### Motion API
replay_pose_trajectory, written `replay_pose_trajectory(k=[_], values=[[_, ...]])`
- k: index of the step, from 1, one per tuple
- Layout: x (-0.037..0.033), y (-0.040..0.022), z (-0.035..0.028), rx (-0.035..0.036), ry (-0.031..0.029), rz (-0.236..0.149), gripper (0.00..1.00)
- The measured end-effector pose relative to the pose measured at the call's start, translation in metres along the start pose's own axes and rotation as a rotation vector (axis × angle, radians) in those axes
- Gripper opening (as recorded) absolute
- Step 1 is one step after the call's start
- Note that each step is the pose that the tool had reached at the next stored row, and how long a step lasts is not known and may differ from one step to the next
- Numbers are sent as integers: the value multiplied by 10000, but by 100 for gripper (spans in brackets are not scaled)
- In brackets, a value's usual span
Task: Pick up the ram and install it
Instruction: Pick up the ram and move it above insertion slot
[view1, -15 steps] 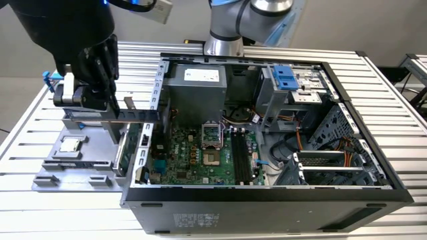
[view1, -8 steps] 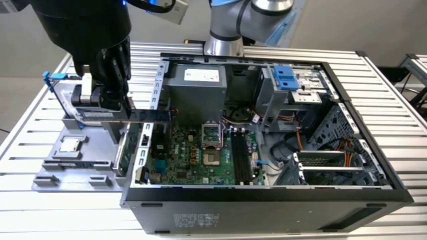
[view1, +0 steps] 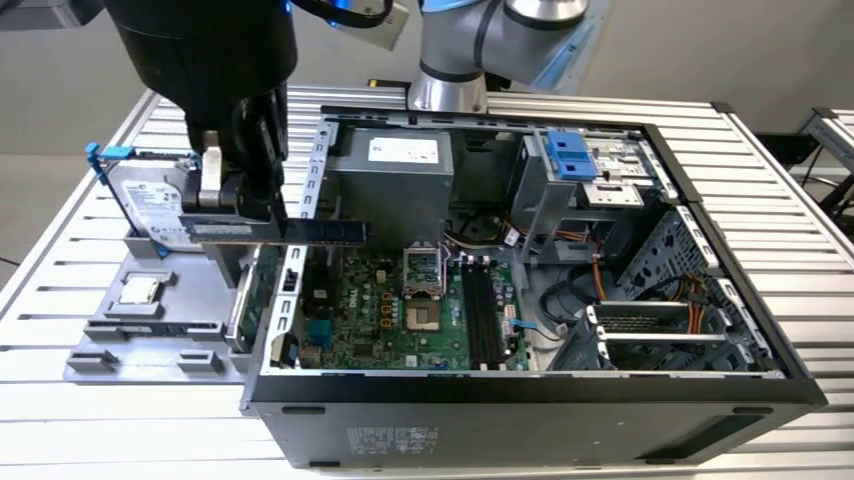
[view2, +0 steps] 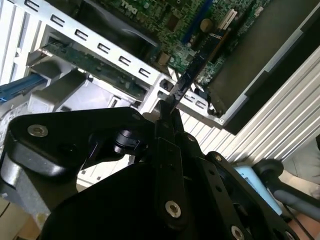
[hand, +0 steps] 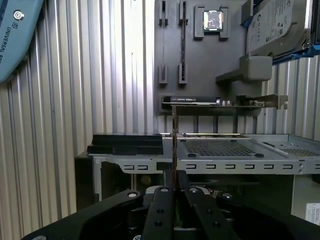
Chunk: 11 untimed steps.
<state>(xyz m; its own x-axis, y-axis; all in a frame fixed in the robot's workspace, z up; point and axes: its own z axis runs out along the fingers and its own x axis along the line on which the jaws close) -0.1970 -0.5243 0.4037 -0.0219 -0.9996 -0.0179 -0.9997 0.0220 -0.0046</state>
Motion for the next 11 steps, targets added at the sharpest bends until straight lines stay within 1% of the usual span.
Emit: replay_pose_trajectory(k=[7, 11], values=[[-4, -162, 1, 0, 0, -1, 0], [-6, -271, 1, 0, 1, -3, 0]])
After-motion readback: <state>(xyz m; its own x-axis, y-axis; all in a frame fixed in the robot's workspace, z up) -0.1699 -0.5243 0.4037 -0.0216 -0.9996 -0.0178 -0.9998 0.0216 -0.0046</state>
